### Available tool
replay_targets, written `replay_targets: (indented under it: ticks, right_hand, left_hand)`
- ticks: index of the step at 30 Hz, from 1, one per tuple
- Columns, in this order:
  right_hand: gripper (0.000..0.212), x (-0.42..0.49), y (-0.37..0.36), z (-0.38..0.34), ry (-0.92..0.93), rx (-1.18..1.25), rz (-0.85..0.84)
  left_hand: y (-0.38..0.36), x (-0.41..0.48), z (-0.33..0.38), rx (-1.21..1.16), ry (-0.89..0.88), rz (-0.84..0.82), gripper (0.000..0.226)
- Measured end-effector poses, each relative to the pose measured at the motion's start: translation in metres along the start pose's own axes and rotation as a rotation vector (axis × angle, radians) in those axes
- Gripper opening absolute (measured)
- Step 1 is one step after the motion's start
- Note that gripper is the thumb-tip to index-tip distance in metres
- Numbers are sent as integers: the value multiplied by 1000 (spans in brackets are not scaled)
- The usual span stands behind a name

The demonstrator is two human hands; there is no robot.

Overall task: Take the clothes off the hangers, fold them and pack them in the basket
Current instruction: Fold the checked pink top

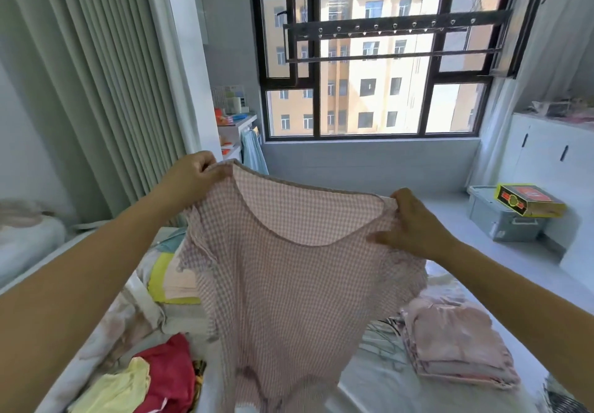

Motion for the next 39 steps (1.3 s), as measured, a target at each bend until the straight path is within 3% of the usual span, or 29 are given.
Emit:
replay_targets:
  ticks: [2, 5, 8, 11, 14, 16, 19, 21, 24, 26, 28, 31, 34, 39]
  right_hand:
    - [44, 2, 3, -4, 12, -137, 98]
    - [18, 13, 8, -11, 162, -63, 138]
    - [9, 24, 24, -2, 180, -53, 205]
    - [17, 32, 39, 5, 132, -47, 288]
    - [27, 35, 46, 9, 49, 24, 287]
    - [21, 37, 46, 13, 29, -5, 284]
    - [11, 35, 49, 17, 75, -71, 209]
    - [12, 32, 56, 23, 76, -27, 190]
    - [16, 28, 69, 27, 108, -11, 301]
    - [19, 29, 58, 25, 171, -37, 218]
    - [25, 32, 48, 33, 127, 4, 127]
    - [31, 35, 46, 51, 8, 97, 170]
    - [29, 30, 32, 55, 45, 126, 119]
    - [20, 18, 7, 66, 137, 184, -33]
  left_hand:
    - [2, 1, -5, -25, 16, -15, 38]
    - [1, 0, -9, -55, 15, -96, 40]
    - [3, -5, -17, -30, 41, -189, 46]
    - [1, -14, -29, 0, 125, -338, 51]
    - [-8, -24, -40, -27, 219, -489, 72]
    - [-11, -25, -43, -27, 235, -521, 66]
    - [-9, -21, -47, 43, 223, -453, 32]
    - [-5, -15, -49, 40, 187, -339, 37]
    - [-4, -13, -46, -77, 116, -186, 45]
    - [-9, -15, -41, -173, 90, -148, 41]
    - [-19, -18, -35, -205, 92, -186, 42]
    - [-34, -29, -38, -231, 211, -346, 45]
    - [-45, -39, -49, -210, 331, -456, 31]
    - [-37, -55, -82, -238, 473, -315, 75]
Point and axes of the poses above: each hand's wrist, its own x-axis towards the middle knuckle, its own y-axis out of the back of the hand, z = x × y, the point moved 7 cm from there along x, towards the middle knuckle, and after that the axes turned 15 degrees about -x, right-handed, at the moved point
